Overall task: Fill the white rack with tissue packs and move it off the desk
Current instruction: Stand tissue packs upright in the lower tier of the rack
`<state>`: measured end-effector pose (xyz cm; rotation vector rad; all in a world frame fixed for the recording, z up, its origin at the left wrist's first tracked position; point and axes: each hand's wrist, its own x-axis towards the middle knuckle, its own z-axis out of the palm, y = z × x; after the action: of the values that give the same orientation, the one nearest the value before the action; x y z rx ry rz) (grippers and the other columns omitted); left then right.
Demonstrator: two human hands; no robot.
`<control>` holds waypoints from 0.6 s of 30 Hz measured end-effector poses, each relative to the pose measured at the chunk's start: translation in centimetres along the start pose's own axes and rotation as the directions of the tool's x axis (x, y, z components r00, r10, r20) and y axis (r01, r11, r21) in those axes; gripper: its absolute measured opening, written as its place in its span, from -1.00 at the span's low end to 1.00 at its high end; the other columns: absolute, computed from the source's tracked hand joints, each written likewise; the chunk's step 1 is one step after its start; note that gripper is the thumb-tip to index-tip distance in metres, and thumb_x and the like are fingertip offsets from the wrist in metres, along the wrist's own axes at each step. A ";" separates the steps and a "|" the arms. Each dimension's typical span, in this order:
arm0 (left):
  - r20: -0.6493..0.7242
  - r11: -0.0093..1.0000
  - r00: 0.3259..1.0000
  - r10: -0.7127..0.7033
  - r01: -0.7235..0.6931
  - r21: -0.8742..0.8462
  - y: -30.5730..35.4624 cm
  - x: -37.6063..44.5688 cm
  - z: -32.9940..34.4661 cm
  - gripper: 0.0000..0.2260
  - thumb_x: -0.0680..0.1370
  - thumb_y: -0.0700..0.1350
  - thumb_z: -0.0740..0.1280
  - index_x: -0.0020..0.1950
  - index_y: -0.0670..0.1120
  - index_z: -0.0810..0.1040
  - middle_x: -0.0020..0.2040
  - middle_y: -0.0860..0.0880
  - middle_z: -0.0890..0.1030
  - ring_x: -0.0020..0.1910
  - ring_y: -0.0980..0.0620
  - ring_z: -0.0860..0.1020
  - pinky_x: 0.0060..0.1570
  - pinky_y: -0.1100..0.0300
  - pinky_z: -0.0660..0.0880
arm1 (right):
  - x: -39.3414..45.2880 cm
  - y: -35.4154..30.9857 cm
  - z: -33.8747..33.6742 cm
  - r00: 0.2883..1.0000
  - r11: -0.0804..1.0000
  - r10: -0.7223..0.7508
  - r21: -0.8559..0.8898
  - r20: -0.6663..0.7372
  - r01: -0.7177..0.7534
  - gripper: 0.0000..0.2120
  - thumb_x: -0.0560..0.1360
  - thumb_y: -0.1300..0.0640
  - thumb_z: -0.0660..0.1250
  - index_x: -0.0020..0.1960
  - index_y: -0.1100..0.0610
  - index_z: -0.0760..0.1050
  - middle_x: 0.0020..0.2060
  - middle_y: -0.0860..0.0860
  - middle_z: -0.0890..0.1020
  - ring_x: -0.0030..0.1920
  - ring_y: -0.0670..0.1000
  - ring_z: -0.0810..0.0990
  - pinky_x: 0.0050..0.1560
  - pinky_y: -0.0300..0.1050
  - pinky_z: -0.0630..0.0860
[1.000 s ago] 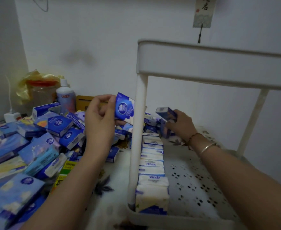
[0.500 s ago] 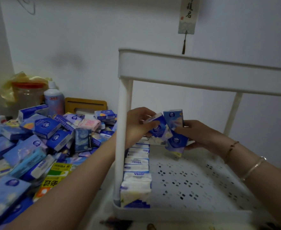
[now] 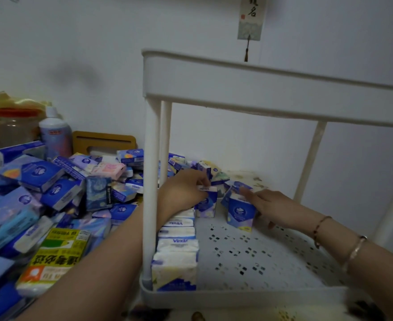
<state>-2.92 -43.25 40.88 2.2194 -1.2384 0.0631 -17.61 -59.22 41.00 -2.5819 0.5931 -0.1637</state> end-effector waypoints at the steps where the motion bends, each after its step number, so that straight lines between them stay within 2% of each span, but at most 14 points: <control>1: -0.002 1.000 1.000 -0.008 0.008 -0.004 -0.1 0.1 0.0 -0.77 0.49 -0.19 0.35 0.14 -0.06 0.58 0.11 0.01 0.60 0.07 0.07 0.54 0.00 0.23 0.43 | -0.1 0.1 0.0 1.000 0.999 0.003 -0.050 0.014 -0.002 -0.16 0.44 -0.39 -0.18 0.15 0.27 0.49 0.04 0.21 0.59 -0.07 0.11 0.58 -0.27 -0.20 0.56; 2: -0.003 1.000 1.000 -0.017 0.017 -0.008 -0.1 0.1 0.1 -0.77 0.49 -0.19 0.35 0.13 -0.06 0.58 0.11 0.01 0.60 0.08 0.06 0.53 0.00 0.23 0.43 | -0.2 0.2 0.1 1.000 0.995 0.004 -0.099 0.024 -0.001 -0.13 0.38 -0.42 -0.24 0.08 0.23 0.51 0.01 0.18 0.59 -0.06 0.10 0.57 -0.16 -0.15 0.55; 4: -0.004 0.999 0.999 -0.033 0.033 -0.013 -0.2 0.2 0.1 -0.78 0.49 -0.20 0.34 0.13 -0.07 0.57 0.13 0.01 0.59 0.06 0.07 0.52 0.00 0.23 0.42 | -0.6 0.0 0.0 0.999 0.985 -0.005 -0.170 0.048 0.013 -0.20 0.30 -0.47 -0.27 -0.07 0.06 0.51 -0.05 0.07 0.58 -0.05 0.04 0.54 0.04 -0.07 0.50; 5: -0.005 0.999 0.999 -0.038 0.038 -0.014 -0.2 0.2 0.1 -0.77 0.49 -0.21 0.33 0.13 -0.07 0.57 0.14 0.00 0.58 0.06 0.08 0.51 -0.01 0.24 0.41 | -0.6 -0.1 0.0 0.998 0.981 -0.025 -0.191 0.062 0.037 -0.22 0.31 -0.48 -0.25 -0.04 0.02 0.52 -0.03 0.04 0.59 -0.02 0.01 0.54 0.11 -0.04 0.48; 7: -0.007 0.999 0.999 -0.048 0.048 -0.009 -0.3 0.2 0.1 -0.74 0.49 -0.22 0.32 0.16 -0.06 0.56 0.18 0.00 0.57 0.09 0.07 0.50 -0.01 0.26 0.39 | -0.8 0.0 -0.1 0.990 0.972 -0.113 -0.196 0.085 0.128 -0.25 0.37 -0.46 -0.12 0.23 0.00 0.48 0.15 -0.01 0.57 0.09 -0.04 0.53 0.21 -0.06 0.45; 8: -0.009 0.999 0.998 -0.054 0.054 -0.008 -0.3 0.2 0.1 -0.73 0.49 -0.23 0.31 0.18 -0.07 0.56 0.19 -0.01 0.56 0.12 0.05 0.50 0.00 0.26 0.39 | -1.0 0.0 -0.2 0.983 0.968 -0.157 -0.184 0.094 0.172 -0.26 0.39 -0.46 -0.04 0.35 -0.02 0.38 0.23 -0.05 0.52 0.14 -0.08 0.51 0.23 -0.09 0.44; 10: -0.007 0.998 0.998 -0.068 0.068 -0.015 -0.2 0.1 0.1 -0.70 0.50 -0.25 0.30 0.21 -0.07 0.55 0.22 -0.02 0.55 0.16 0.03 0.50 0.02 0.25 0.41 | -1.4 0.0 -0.3 0.969 0.952 -0.216 -0.193 0.121 0.236 -0.20 0.36 -0.46 0.14 0.47 -0.06 0.20 0.33 -0.12 0.41 0.20 -0.14 0.44 0.25 -0.16 0.41; 12: -0.002 0.998 0.998 -0.066 0.066 -0.011 -0.2 0.1 0.1 -0.67 0.50 -0.29 0.28 0.24 -0.07 0.54 0.26 -0.02 0.53 0.21 0.02 0.50 0.06 0.23 0.42 | -1.8 -0.1 -0.1 0.950 0.887 -0.281 -0.340 0.137 0.312 -0.17 0.34 -0.45 0.24 0.47 -0.11 0.12 0.36 -0.16 0.38 0.24 -0.16 0.41 0.17 -0.29 0.41; 14: 0.007 0.998 0.998 -0.058 0.058 -0.006 -0.1 0.2 0.0 -0.62 0.49 -0.33 0.25 0.26 -0.06 0.54 0.30 -0.03 0.52 0.25 0.02 0.48 0.06 0.26 0.41 | -2.0 -0.3 0.3 0.927 0.800 -0.348 -0.470 0.141 0.372 -0.22 0.35 -0.39 0.30 0.44 -0.13 0.11 0.31 -0.15 0.41 0.18 -0.14 0.44 -0.08 -0.46 0.35; 15: 0.010 0.998 0.998 -0.057 0.058 -0.002 0.0 0.3 0.0 -0.60 0.49 -0.35 0.24 0.27 -0.05 0.54 0.31 -0.02 0.50 0.26 0.02 0.47 0.05 0.27 0.40 | -2.0 -0.4 0.3 0.921 0.778 -0.360 -0.498 0.146 0.383 -0.23 0.36 -0.35 0.33 0.43 -0.12 0.11 0.28 -0.13 0.44 0.13 -0.12 0.46 -0.16 -0.45 0.33; 17: 0.018 0.998 0.998 -0.058 0.057 0.009 0.1 0.3 -0.1 -0.57 0.48 -0.36 0.23 0.29 -0.03 0.53 0.34 -0.01 0.48 0.28 0.02 0.46 0.05 0.28 0.38 | -2.0 -0.7 0.3 0.923 0.754 -0.341 -0.533 0.180 0.383 -0.22 0.36 -0.26 0.37 0.44 -0.08 0.09 0.22 -0.09 0.46 0.03 -0.09 0.46 -0.19 -0.36 0.35; 18: 0.020 0.998 0.998 -0.059 0.059 0.010 0.1 0.3 -0.1 -0.56 0.48 -0.36 0.23 0.30 -0.03 0.52 0.34 -0.01 0.48 0.29 0.02 0.45 0.06 0.28 0.38 | -1.9 -0.9 0.3 0.926 0.746 -0.314 -0.548 0.211 0.378 -0.19 0.36 -0.22 0.39 0.46 -0.06 0.06 0.21 -0.08 0.45 -0.01 -0.09 0.43 -0.22 -0.37 0.33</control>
<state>-2.78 -43.50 41.12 2.2683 -1.1854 0.0232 -18.95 -57.56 41.16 -3.2636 0.1067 0.0493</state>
